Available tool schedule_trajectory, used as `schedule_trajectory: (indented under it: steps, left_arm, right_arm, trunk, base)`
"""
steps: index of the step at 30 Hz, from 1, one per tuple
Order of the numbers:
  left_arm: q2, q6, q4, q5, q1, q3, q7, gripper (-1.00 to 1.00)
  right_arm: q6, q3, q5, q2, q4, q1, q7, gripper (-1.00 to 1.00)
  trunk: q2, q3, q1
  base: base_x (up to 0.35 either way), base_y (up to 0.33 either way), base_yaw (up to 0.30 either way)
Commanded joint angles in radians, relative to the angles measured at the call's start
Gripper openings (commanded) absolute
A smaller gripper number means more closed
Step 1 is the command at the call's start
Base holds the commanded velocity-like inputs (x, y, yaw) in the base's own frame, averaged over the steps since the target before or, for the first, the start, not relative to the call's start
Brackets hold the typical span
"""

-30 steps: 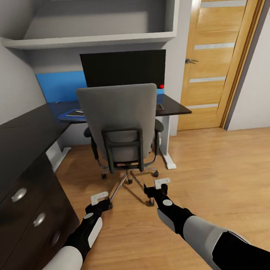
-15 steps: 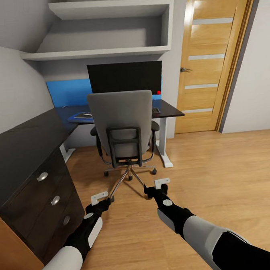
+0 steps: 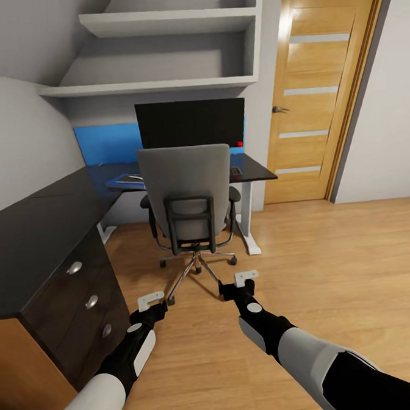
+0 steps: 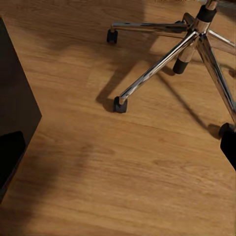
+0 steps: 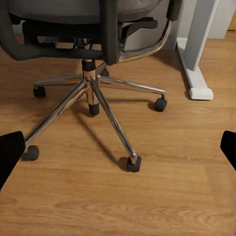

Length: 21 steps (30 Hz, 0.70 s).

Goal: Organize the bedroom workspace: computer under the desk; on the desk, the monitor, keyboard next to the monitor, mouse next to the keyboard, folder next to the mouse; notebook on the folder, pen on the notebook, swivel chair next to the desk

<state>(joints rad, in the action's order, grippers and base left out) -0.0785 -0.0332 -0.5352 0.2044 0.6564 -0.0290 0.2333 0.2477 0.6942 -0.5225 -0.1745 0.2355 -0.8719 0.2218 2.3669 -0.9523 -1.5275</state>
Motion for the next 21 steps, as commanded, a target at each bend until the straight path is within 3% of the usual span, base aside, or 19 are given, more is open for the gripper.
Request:
schedule_trajectory:
  steps: [1,15,21]
  left_arm:
    - [0.000,-0.004,-0.002,0.007,0.000,-0.003,0.005,1.00]
    - [-0.005,0.006,-0.002,0.004,0.000,-0.003,0.007,1.00]
    - [-0.007,0.081,-0.001,0.004,0.000,-0.004,0.004,1.00]
  right_arm:
    - [0.004,0.008,-0.008,0.000,-0.001,-0.001,0.005,1.00]
    - [0.007,0.007,-0.004,0.000,-0.002,0.003,0.009,1.00]
    - [0.043,0.007,-0.003,0.000,-0.001,0.007,0.012,1.00]
  trunk:
    - [-0.007,0.002,0.004]
    - [-0.105,0.046,0.058]
    - [-0.147,0.065,0.081]
  base:
    - [-0.006,0.000,0.000]
    - [-0.001,0.000,0.000]
    - [0.000,0.000,0.000]
